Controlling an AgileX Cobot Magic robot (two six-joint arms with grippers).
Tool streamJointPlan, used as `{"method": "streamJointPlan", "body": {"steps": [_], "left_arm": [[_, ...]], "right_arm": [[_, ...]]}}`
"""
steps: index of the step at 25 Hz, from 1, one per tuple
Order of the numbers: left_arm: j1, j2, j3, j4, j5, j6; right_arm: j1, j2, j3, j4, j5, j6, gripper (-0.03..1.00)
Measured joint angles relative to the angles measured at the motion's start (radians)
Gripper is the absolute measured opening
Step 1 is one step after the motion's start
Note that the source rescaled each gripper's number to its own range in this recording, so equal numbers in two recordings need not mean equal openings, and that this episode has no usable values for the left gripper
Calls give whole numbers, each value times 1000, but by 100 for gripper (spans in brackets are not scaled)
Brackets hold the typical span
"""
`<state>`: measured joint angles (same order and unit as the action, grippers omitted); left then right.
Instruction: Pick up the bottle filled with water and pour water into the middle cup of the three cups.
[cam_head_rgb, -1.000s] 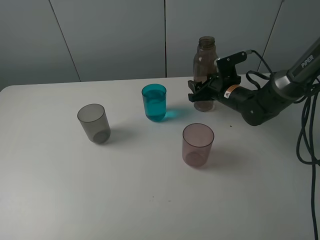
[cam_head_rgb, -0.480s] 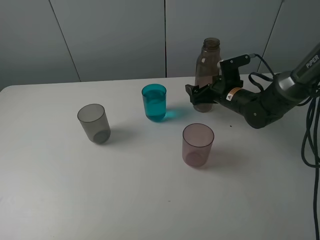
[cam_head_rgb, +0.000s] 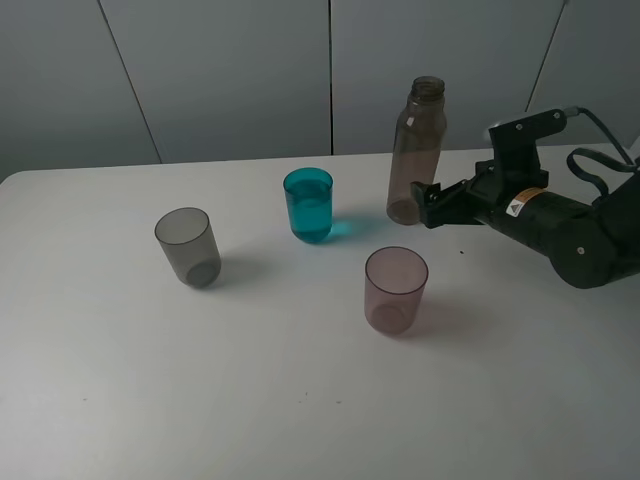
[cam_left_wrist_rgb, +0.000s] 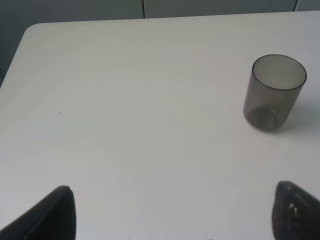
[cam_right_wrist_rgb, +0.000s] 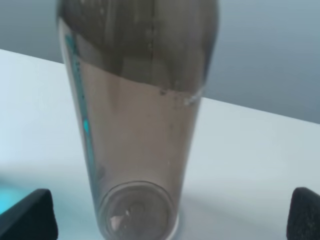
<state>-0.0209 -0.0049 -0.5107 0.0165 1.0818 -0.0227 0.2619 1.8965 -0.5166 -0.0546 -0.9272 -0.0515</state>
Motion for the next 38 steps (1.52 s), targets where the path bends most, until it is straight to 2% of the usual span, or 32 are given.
{"method": "streamJointPlan", "body": {"steps": [4, 5, 7, 11, 13, 15, 21, 24, 31, 34, 38], "left_arm": [[0, 0, 0, 0, 0, 0], [0, 0, 0, 0, 0, 0], [0, 0, 0, 0, 0, 0], [0, 0, 0, 0, 0, 0], [0, 0, 0, 0, 0, 0], [0, 0, 0, 0, 0, 0], [0, 0, 0, 0, 0, 0], [0, 0, 0, 0, 0, 0], [0, 0, 0, 0, 0, 0], [0, 0, 0, 0, 0, 2], [0, 0, 0, 0, 0, 6]], "right_arm": [[0, -160, 79, 20, 17, -23, 100], [0, -194, 82, 20, 48, -29, 100], [0, -280, 72, 20, 168, -35, 100], [0, -468, -13, 20, 570, -35, 100], [0, -568, -81, 20, 814, -35, 100], [0, -672, -160, 25, 1016, -35, 100], [0, -911, -354, 78, 1530, -35, 100], [0, -1031, -366, 103, 1672, -35, 100], [0, -1389, -299, 117, 1932, -35, 100], [0, -1543, -237, 117, 1988, -35, 100], [0, -1707, -173, 117, 2002, -35, 100]]}}
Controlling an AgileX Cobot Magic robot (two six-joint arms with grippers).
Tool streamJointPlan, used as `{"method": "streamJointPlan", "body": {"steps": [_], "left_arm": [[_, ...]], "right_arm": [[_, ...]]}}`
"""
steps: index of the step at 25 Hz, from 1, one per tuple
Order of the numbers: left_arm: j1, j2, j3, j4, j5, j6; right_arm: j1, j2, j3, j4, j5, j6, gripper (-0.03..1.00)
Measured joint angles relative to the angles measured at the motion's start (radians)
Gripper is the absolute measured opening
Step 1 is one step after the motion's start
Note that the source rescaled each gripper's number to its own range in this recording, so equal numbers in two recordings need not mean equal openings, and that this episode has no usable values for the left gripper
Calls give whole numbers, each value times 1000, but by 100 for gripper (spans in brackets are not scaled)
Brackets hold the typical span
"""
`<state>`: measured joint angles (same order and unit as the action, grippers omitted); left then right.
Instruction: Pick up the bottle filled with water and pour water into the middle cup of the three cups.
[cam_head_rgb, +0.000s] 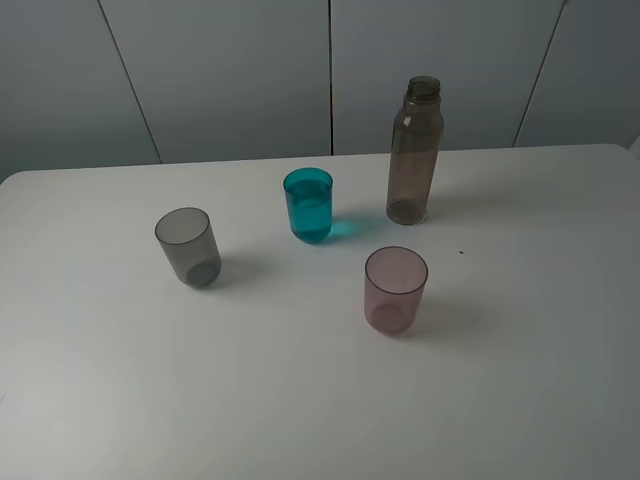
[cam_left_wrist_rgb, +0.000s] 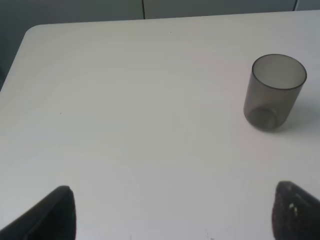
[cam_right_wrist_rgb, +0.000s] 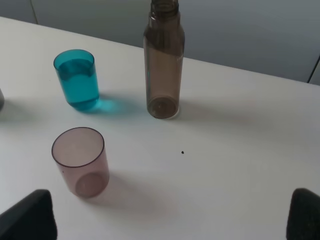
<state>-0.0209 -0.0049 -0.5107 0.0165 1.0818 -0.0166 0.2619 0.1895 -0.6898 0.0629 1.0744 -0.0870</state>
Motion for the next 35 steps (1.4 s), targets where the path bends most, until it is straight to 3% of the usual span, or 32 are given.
{"method": "streamJointPlan", "body": {"steps": [14, 23, 35], "left_arm": [[0, 0, 0, 0, 0, -2], [0, 0, 0, 0, 0, -4], [0, 0, 0, 0, 0, -4]], "right_arm": [[0, -185, 174, 8, 24, 0, 100], [0, -185, 178, 8, 23, 0, 100], [-8, -185, 178, -43, 23, 87, 100]]}}
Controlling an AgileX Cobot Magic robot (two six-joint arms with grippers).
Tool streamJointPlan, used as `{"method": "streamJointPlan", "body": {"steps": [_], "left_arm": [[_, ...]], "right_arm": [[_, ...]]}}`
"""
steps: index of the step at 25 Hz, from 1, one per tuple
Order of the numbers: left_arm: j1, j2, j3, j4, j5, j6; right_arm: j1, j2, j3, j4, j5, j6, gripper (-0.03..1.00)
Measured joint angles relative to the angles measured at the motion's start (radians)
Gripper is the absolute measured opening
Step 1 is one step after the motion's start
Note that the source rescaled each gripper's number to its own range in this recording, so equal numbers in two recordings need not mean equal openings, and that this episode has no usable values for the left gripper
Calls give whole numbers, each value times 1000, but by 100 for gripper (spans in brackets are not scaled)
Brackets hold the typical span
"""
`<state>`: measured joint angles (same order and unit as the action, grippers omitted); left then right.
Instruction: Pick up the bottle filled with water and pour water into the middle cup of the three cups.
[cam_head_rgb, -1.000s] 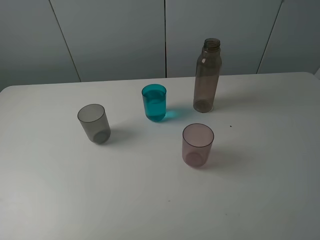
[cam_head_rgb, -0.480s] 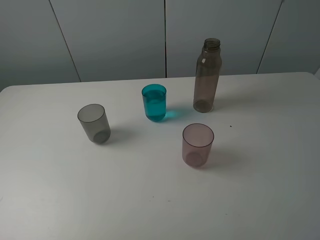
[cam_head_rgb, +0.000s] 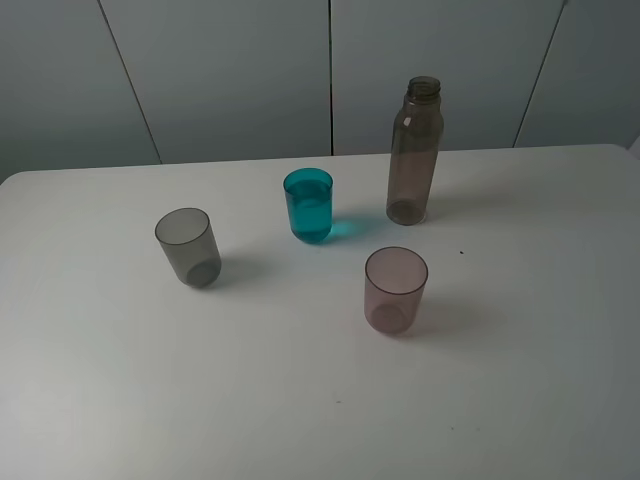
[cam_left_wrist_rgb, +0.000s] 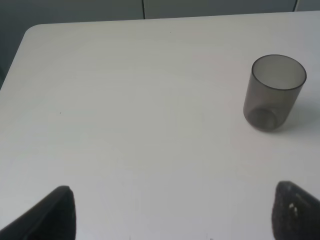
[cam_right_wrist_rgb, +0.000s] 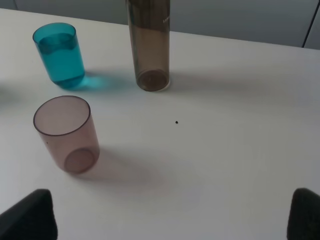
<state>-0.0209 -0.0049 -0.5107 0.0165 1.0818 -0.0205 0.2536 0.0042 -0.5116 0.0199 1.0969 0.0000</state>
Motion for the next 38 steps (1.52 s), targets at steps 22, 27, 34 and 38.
{"method": "streamJointPlan", "body": {"steps": [22, 27, 34, 38], "left_arm": [[0, 0, 0, 0, 0, 0], [0, 0, 0, 0, 0, 0], [0, 0, 0, 0, 0, 0], [0, 0, 0, 0, 0, 0]], "right_arm": [[-280, 0, 0, -4, 0, 0, 100], [-280, 0, 0, -4, 0, 0, 100], [-280, 0, 0, -4, 0, 0, 100], [-280, 0, 0, -4, 0, 0, 100]]}}
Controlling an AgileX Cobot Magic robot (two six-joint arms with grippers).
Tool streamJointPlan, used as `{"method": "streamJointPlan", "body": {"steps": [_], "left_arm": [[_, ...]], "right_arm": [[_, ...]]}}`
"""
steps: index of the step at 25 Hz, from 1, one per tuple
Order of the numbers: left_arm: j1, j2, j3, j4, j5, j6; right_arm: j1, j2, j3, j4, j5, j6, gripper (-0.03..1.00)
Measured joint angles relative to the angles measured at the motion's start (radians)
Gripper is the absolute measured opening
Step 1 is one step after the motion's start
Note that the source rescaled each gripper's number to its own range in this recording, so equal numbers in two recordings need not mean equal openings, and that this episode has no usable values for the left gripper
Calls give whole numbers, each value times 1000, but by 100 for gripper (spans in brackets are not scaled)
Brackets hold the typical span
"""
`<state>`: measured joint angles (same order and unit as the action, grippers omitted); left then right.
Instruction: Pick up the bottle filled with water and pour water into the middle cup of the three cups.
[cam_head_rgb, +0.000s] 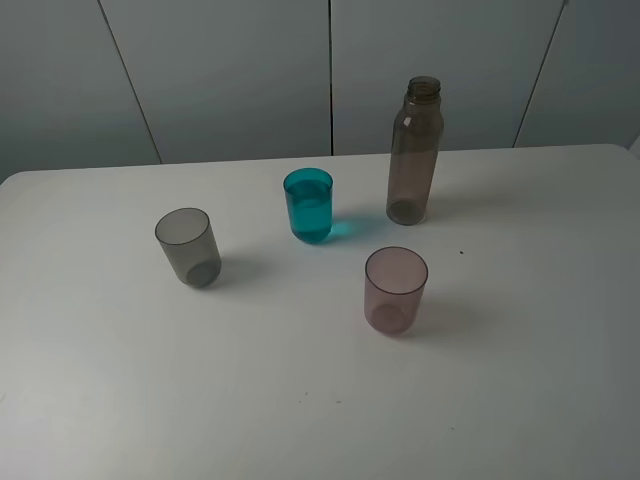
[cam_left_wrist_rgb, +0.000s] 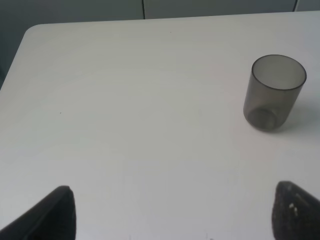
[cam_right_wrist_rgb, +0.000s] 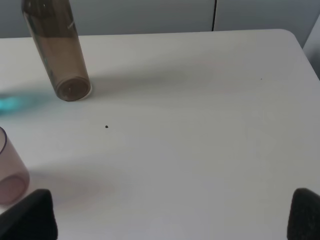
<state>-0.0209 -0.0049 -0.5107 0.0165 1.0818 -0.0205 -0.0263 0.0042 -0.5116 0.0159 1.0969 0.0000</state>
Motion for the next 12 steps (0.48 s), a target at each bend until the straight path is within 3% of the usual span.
{"method": "streamJointPlan", "body": {"steps": [12], "left_arm": [[0, 0, 0, 0, 0, 0]], "right_arm": [[0, 0, 0, 0, 0, 0, 100]]}}
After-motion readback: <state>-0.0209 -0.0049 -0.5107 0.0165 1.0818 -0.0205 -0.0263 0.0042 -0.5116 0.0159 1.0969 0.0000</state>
